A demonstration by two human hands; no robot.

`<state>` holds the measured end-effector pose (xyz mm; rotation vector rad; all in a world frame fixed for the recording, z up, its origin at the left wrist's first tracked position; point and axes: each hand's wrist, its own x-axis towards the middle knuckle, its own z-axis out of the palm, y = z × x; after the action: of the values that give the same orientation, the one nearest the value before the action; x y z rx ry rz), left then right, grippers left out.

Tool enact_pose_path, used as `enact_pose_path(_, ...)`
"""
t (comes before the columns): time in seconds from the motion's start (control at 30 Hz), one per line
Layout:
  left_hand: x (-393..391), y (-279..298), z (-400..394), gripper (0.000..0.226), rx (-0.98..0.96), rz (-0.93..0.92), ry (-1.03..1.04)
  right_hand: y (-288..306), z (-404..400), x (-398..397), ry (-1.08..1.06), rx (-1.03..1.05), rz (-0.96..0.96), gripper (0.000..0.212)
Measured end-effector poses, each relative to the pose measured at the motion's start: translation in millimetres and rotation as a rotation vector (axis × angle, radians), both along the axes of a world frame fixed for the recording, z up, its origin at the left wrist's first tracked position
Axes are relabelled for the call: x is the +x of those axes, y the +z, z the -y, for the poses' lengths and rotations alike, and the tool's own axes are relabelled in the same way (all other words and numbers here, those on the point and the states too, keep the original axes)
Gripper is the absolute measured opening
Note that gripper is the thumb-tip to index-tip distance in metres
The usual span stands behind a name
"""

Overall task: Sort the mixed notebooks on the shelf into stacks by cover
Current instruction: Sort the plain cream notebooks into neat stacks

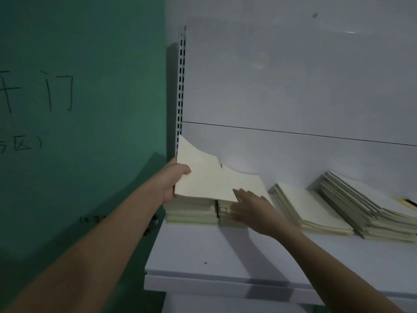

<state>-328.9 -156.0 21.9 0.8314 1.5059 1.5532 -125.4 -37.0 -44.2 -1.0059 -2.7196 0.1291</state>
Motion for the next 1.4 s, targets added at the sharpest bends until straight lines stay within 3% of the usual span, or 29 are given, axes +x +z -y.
enact_pose_path(0.07,0,0,-3,0.046,-0.009,-0.030,-0.003,-1,-5,6,-0.022,0.071,-0.048,0.025)
enact_pose_path(0.2,-4,6,-6,0.048,-0.013,-0.048,0.004,-1,-15,27,-0.009,0.081,-0.118,0.026)
enact_pose_path(0.37,1,6,-10,0.047,-0.027,-0.058,0.051,20,-22,33,-0.111,-0.119,-0.743,0.029)
enact_pose_path(0.43,9,4,-12,0.045,-0.013,-0.040,0.052,30,-11,32,-0.119,-0.095,-0.877,0.024)
enact_pose_path(0.53,28,0,-17,0.040,0.003,0.006,0.045,30,19,20,-0.021,0.056,-0.841,0.029)
enact_pose_path(0.67,49,0,-21,0.044,0.034,0.255,0.045,7,54,-7,0.261,0.177,-0.637,0.041)
enact_pose_path(0.73,48,-3,-18,0.037,0.056,0.248,0.085,3,52,-10,0.323,0.116,-0.581,0.041)
enact_pose_path(0.83,37,-11,-9,0.043,0.058,0.164,0.163,6,46,-5,0.416,0.006,-0.378,0.050)
enact_pose_path(0.9,31,-14,-4,0.046,0.075,0.126,0.186,6,41,-1,0.404,-0.077,-0.341,0.056)
enact_pose_path(1.07,28,-15,0,0.037,0.179,0.131,0.186,12,32,7,0.130,-0.263,-0.610,0.053)
enact_pose_path(1.17,39,-15,-11,0.038,0.183,0.131,0.185,12,33,18,0.085,-0.538,-0.722,0.055)
enact_pose_path(1.3,76,-16,-45,0.038,0.127,0.137,0.126,17,21,57,-0.075,-0.994,-1.107,0.055)
enact_pose_path(1.4,115,-19,-75,0.025,0.106,0.157,0.048,13,-3,99,-0.177,-0.981,-1.229,0.062)
